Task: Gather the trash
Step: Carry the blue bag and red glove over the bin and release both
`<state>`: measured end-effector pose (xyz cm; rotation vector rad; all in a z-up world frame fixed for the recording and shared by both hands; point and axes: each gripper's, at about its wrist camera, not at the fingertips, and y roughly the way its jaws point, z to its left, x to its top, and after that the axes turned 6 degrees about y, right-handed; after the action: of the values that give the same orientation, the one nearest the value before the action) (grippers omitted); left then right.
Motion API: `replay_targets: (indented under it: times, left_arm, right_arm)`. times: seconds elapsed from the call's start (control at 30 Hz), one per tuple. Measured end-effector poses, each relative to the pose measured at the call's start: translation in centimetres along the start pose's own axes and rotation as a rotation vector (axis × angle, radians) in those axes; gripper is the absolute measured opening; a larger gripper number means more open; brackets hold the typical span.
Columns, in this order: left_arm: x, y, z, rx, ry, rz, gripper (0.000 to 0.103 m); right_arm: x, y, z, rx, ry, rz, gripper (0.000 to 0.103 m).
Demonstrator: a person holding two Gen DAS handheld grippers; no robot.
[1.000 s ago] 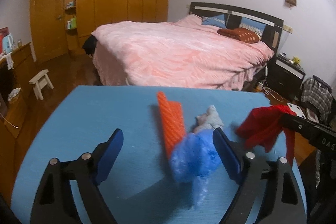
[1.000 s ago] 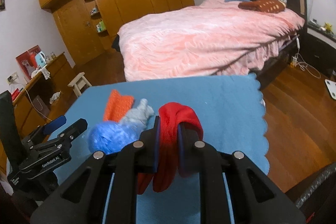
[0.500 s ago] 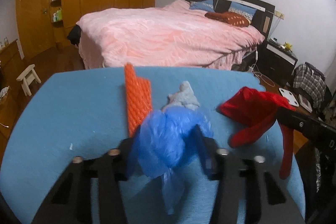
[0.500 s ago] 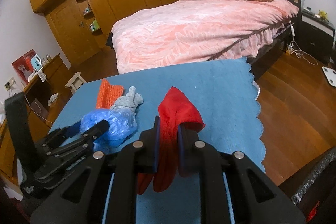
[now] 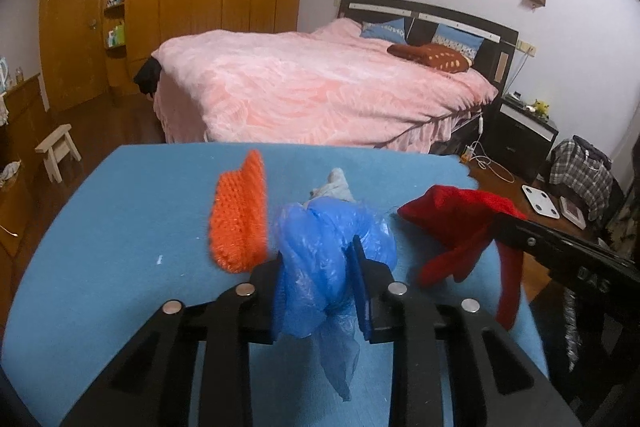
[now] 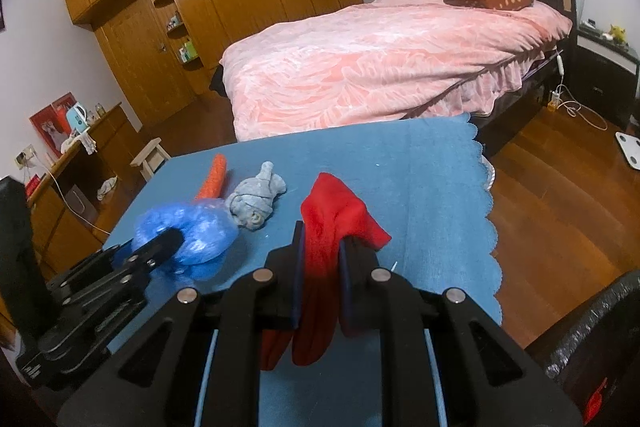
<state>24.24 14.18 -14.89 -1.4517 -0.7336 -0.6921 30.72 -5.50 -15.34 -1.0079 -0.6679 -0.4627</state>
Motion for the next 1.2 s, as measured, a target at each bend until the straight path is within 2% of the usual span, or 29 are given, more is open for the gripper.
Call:
replay_targets:
  times: [0.67,0.93,1.2]
  left_arm:
    - [1.2,-7.7,-3.2,-0.003,0.024,-0.043,0.028]
    - [1.3,-10.3,-6.2,-0.049,0.056,-0.067,0.028]
    - [1.0,-12.6,-9.4,-0.104,0.09,-0.086,0.028]
  right_arm:
    - [-1.2,-10.8,0.0,0.007,-0.042,-0.074,0.015]
    - [-1.9,-16.2,-1.1,-0.018,-0.037,-0.125,0.015]
    - [-3.1,-21.4,-3.2,-0.083,-0.024,-0.175,0.015]
